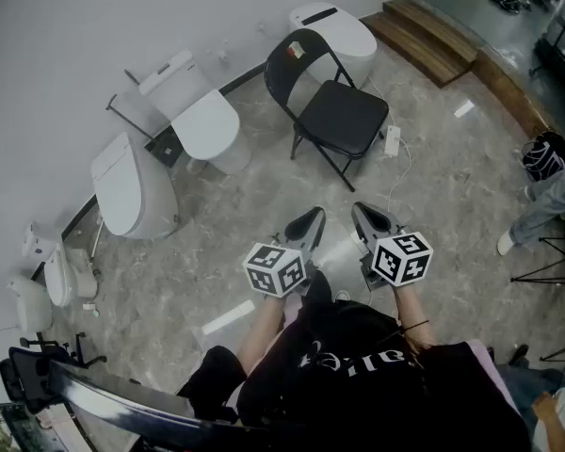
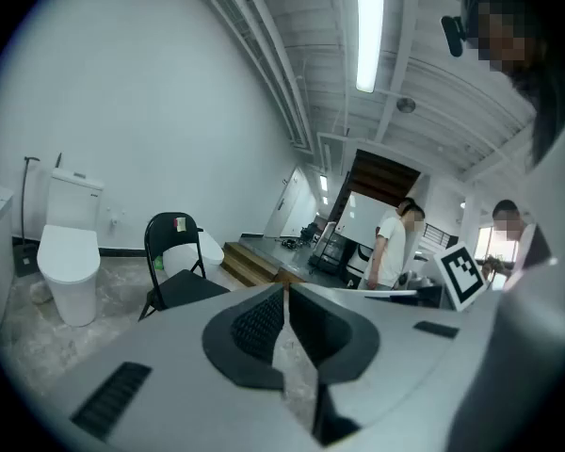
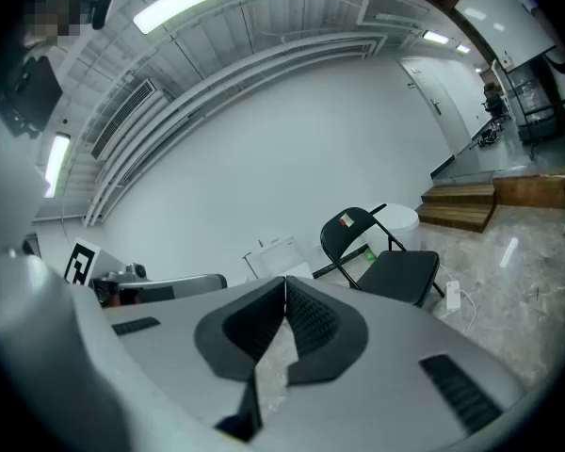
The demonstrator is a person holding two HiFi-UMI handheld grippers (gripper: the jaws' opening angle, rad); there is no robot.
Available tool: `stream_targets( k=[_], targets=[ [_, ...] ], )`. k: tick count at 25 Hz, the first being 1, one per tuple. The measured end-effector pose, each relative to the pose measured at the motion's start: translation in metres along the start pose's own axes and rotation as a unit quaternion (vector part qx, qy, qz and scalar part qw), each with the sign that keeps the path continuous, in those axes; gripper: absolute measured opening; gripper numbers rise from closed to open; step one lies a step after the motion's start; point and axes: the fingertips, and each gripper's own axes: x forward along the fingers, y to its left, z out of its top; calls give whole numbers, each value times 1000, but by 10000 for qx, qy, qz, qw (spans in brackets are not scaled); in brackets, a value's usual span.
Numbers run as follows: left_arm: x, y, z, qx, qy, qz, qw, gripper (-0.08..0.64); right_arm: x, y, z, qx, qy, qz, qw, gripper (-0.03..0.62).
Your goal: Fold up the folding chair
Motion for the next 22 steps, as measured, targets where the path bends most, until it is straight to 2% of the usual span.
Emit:
stream_targets(
  k=[6, 10, 16, 22],
  targets=[
    [25, 19, 11, 5, 12, -26, 10000, 4, 22, -23, 10, 98, -19, -48, 9999, 14],
    [52, 48, 27, -66, -45, -89, 9999, 3, 53, -44, 18, 138, 9, -141, 9998, 14],
    [100, 116, 72, -220, -57, -287, 9993, 3, 132, -69, 53, 136, 29, -288, 9995, 14],
    [147, 197, 120, 201, 303, -319, 9988, 5, 232, -83, 100, 78, -4, -377, 9993, 14]
  ],
)
